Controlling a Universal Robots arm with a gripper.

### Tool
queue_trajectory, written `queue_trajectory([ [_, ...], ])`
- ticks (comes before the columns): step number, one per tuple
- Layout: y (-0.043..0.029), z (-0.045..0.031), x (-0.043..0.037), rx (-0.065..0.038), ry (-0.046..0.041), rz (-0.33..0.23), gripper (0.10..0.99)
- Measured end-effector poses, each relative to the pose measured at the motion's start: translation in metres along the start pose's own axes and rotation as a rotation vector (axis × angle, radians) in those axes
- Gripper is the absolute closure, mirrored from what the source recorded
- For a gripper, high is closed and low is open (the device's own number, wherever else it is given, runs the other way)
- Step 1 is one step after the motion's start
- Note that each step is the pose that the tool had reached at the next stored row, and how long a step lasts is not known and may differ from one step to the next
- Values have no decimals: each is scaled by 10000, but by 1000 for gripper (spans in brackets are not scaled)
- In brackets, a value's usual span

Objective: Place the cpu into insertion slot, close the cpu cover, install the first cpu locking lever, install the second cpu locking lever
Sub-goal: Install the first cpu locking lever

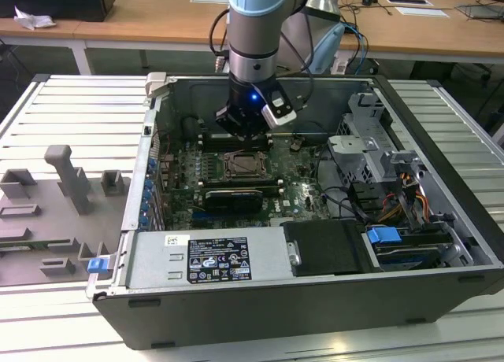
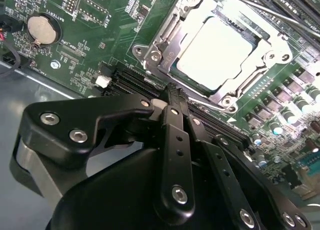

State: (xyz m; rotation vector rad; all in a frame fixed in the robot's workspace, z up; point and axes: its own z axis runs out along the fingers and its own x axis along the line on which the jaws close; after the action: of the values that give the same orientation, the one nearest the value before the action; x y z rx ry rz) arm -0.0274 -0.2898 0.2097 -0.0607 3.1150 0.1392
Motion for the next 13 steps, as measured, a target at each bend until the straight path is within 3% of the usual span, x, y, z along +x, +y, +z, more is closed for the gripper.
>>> queue_trajectory([
  [8,16,30,-78,3,0,2,980],
  [13,19,54,-86,3,0,2,980],
])
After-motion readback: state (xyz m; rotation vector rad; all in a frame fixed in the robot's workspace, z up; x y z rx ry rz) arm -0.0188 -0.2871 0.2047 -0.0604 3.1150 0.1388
